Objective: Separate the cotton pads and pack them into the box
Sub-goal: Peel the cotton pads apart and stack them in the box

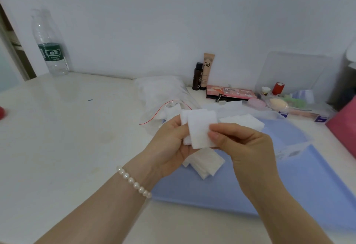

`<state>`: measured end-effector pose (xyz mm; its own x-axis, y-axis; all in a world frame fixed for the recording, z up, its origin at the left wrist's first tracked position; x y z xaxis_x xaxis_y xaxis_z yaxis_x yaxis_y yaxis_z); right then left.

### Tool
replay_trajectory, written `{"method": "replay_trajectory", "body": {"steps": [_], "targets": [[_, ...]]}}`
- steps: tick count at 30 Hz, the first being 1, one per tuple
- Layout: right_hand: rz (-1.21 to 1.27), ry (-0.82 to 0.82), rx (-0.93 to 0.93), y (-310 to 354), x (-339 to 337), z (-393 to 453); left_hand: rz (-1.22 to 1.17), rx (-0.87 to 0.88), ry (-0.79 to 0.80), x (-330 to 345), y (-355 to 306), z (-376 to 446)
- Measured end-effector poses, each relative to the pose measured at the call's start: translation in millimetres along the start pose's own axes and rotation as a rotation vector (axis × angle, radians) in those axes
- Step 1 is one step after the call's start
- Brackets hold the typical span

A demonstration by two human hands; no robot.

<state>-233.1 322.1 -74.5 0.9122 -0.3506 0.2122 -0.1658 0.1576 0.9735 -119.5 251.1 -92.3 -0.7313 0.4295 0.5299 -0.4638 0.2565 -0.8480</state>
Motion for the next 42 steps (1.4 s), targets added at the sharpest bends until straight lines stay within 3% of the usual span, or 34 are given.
{"method": "replay_trajectory", "body": {"steps": [10,16,20,23,26,31,37,42], "targets": [[-0.145,-0.148,-0.098,-7,2,-1,-0.114,-0.133,0.049,4,6,0],[-0.277,-0.152,-0.141,-9,1,0,-0.065,-0.076,0.105,8,8,-3],[-0.335,-0.091,-0.178,-9,2,-1,-0.009,-0.038,0.041,3,9,-1],[-0.345,-0.148,-0.227,-7,-1,-1,0.031,0.029,-0.03,-3,-2,1],[-0.607,-0.202,-0.321,-12,-5,2,0.095,0.131,-0.084,-11,-17,3],[-0.982,-0.107,-0.393,-34,5,8,0.13,0.142,-0.078,-11,-21,1],[-1.133,-0.137,-0.339,-47,13,21,0.117,0.13,-0.056,-12,-21,1],[-1.098,-0.263,-0.544,-31,7,15,0.206,0.176,-0.097,-12,-18,2]]}}
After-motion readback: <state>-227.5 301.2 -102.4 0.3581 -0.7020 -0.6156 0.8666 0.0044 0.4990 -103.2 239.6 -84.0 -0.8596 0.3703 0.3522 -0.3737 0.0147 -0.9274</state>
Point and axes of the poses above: each hand's wrist, its own z-axis towards the middle knuckle, its own x-axis out of the palm, y = z × x, the point moved 2 cm from there along z, towards the middle knuckle, and after that the axes turned 7 degrees about x, right-handed, at the moved point
